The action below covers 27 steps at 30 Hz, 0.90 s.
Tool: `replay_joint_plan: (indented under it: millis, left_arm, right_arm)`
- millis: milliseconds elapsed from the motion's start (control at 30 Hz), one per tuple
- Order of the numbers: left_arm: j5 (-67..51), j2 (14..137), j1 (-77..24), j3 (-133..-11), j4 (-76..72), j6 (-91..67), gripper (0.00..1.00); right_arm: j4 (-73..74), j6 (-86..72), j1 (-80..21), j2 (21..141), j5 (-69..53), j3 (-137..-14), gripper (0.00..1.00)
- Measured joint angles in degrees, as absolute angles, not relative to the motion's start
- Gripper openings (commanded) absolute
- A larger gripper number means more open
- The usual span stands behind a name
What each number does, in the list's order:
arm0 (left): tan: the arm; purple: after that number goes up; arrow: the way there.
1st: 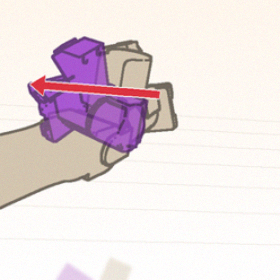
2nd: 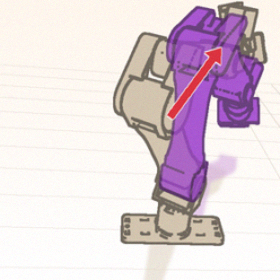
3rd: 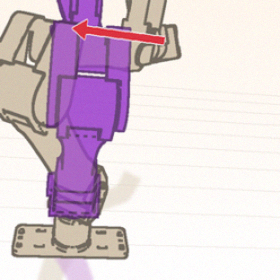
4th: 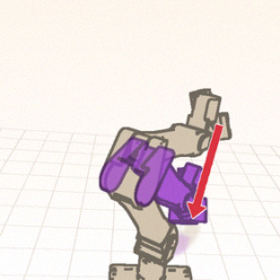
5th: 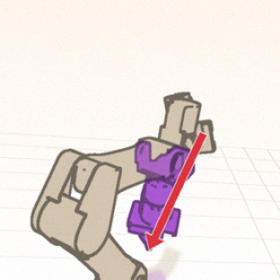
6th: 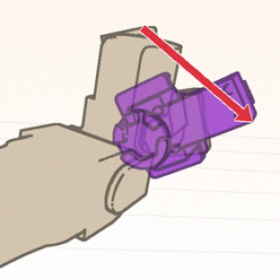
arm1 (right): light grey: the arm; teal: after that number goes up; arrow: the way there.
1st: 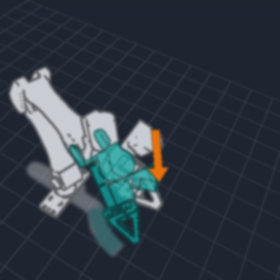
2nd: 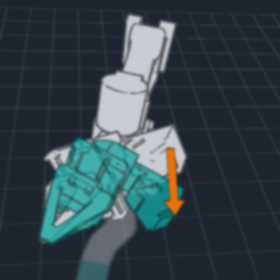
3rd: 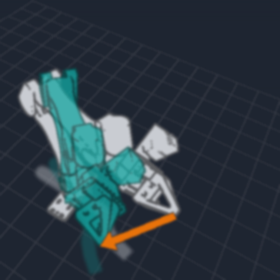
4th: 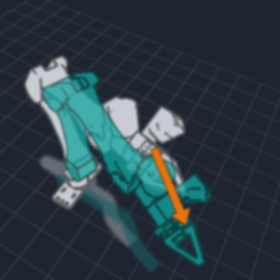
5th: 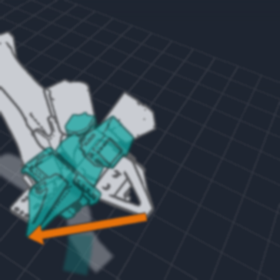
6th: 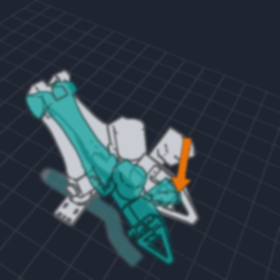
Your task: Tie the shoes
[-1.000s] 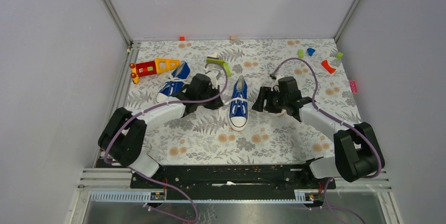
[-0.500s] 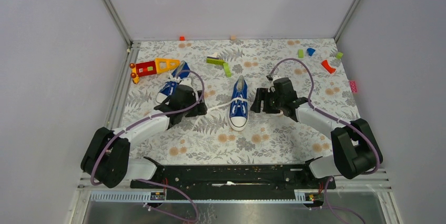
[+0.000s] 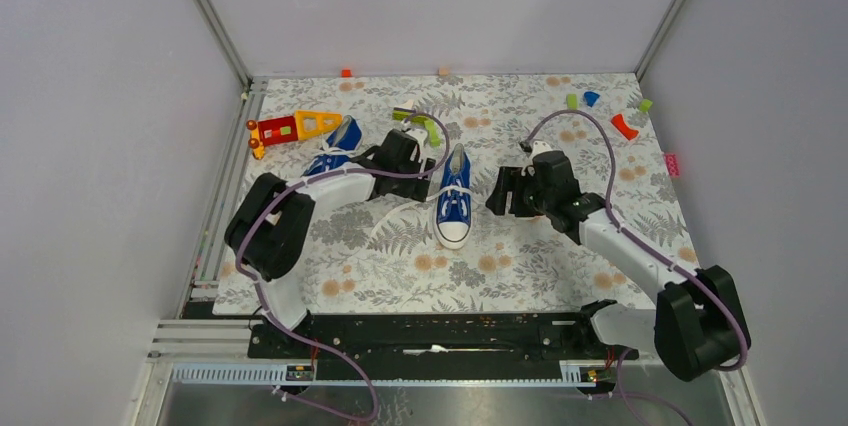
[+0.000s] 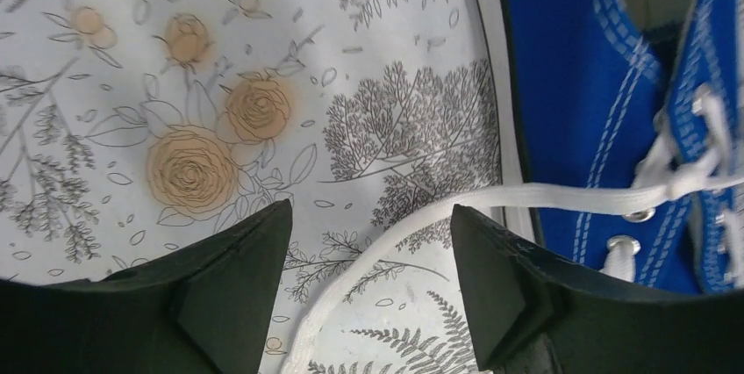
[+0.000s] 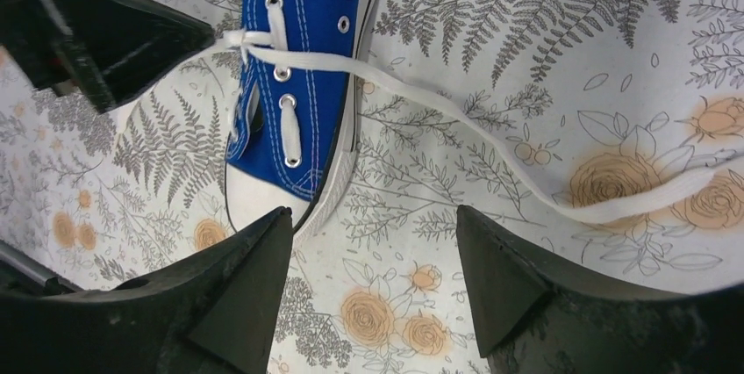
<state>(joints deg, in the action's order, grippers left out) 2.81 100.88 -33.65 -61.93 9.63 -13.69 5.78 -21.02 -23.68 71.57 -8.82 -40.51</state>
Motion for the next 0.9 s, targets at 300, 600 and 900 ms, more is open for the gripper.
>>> replay_joint_plan:
  millis: [300, 600, 900]
  left_arm:
    - [-1.63, 104.79, -33.80, -65.67, 19.31, -7.77, 0.62]
    - [1.83, 111.24, -35.64, -74.15, 26.50, -6.13, 0.23]
    - [5.45, 112.07, -38.44, -75.57, 28.03, -5.48, 0.00]
  right_arm:
    - [8.32, -20.71, -23.68, 62.65, -9.10, -36.21, 0.75]
    - [8.78, -20.82, -23.68, 58.02, -9.32, -33.21, 0.75]
    - [8.80, -21.52, -23.68, 56.16, -10.72, -32.14, 0.75]
